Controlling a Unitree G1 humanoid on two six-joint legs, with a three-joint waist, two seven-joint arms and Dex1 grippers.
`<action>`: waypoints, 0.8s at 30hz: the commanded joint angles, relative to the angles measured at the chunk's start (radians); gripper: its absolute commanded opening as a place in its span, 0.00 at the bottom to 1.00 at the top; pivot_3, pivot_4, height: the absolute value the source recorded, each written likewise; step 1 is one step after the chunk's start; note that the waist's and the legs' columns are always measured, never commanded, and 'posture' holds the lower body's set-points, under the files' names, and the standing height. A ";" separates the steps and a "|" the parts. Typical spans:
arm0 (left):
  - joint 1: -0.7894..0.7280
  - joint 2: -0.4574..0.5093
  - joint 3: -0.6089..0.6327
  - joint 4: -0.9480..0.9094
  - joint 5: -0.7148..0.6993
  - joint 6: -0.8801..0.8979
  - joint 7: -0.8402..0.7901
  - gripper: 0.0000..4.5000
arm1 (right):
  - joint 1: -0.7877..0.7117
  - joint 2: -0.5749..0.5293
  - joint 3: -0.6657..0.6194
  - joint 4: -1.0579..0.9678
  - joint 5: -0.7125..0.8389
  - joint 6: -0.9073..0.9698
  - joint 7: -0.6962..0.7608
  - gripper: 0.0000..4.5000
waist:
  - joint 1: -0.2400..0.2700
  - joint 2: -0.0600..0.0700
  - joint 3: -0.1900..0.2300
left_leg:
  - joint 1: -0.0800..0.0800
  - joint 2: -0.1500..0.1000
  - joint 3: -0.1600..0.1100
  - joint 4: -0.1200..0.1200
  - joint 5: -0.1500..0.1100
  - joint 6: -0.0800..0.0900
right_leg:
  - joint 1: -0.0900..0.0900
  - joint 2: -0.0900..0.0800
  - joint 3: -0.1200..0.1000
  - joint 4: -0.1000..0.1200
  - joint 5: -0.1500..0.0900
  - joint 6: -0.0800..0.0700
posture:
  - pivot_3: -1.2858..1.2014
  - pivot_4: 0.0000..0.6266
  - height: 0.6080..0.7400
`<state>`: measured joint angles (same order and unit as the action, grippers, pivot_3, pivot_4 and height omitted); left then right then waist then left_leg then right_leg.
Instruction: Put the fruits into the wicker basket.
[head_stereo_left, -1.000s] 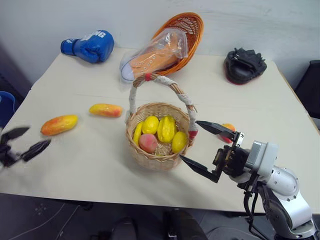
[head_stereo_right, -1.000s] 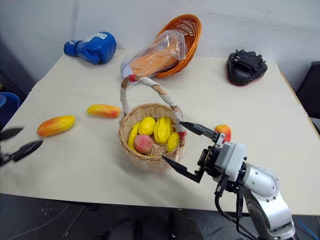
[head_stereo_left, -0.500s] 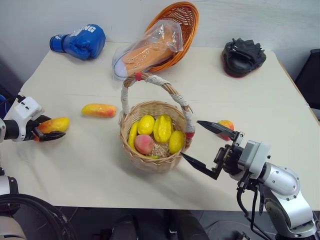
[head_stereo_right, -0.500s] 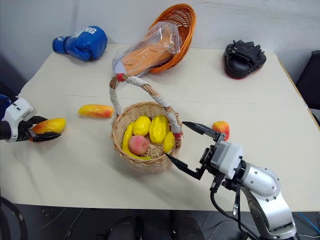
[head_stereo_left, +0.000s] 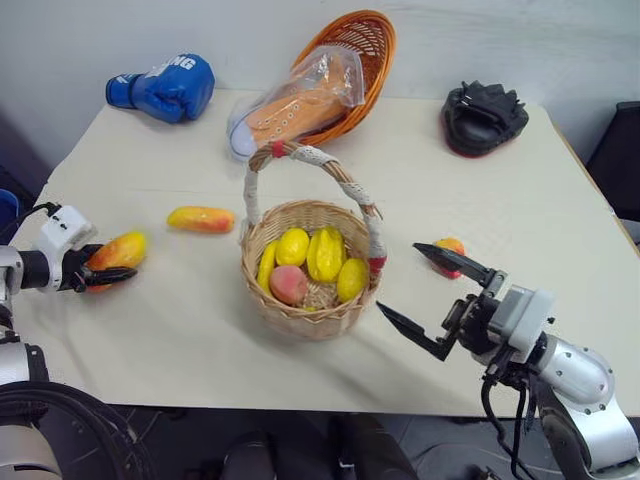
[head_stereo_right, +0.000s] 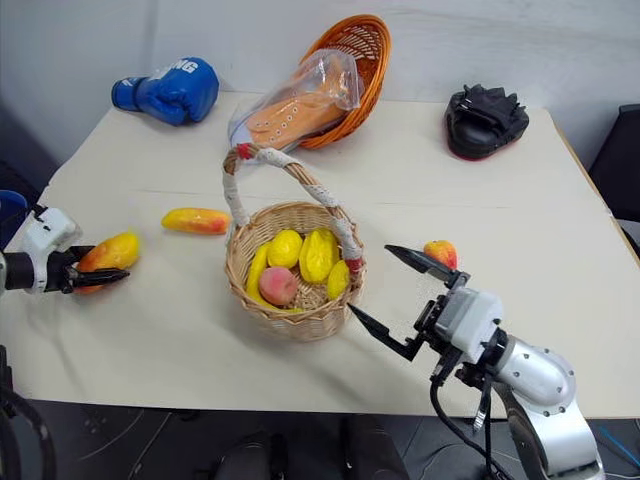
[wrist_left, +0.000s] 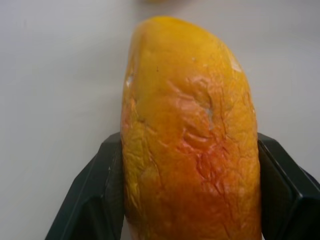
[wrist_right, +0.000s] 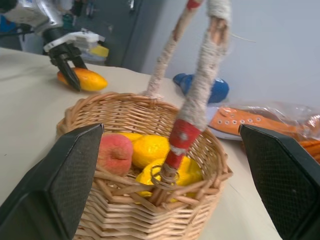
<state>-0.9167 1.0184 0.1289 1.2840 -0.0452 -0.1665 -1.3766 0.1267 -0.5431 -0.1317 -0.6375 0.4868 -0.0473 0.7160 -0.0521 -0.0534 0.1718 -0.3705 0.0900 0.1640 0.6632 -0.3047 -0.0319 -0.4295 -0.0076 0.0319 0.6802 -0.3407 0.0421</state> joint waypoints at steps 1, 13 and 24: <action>-0.012 0.031 0.003 -0.219 -0.158 0.024 -0.223 0.61 | 0.043 -0.033 -0.088 -0.065 0.061 0.013 0.007 1.00 | 0.002 0.000 0.000 | 0.000 0.000 0.002 0.000 0.000 0.000 | 0.001 0.000 0.000 0.000 0.000 0.000 | 0.52 0.24 1.00; 0.313 -0.279 -0.138 -1.526 -0.585 0.616 0.192 0.61 | 0.189 -0.018 -0.171 -0.014 0.026 -0.058 0.058 1.00 | 0.004 0.005 0.001 | 0.003 -0.002 -0.009 0.002 0.000 0.001 | 0.006 0.000 0.005 0.000 0.002 0.004 | 0.52 0.24 1.00; 0.288 -0.361 -0.212 -1.525 -0.470 0.674 0.320 1.00 | 0.195 0.006 -0.158 -0.036 0.010 -0.050 0.015 1.00 | -0.002 0.007 0.000 | 0.004 -0.006 -0.013 0.001 0.005 -0.002 | 0.006 0.001 0.006 0.002 0.002 0.004 | 0.52 0.24 1.00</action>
<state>-0.6230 0.6534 -0.1009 -0.2183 -0.5108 0.5222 -1.0502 0.3240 -0.5417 -0.2820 -0.6314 0.4921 -0.0874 0.7411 -0.0542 -0.0467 0.1721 -0.3665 0.0840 0.1507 0.6640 -0.3000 -0.0336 -0.4235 -0.0064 0.0381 0.6823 -0.3389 0.0461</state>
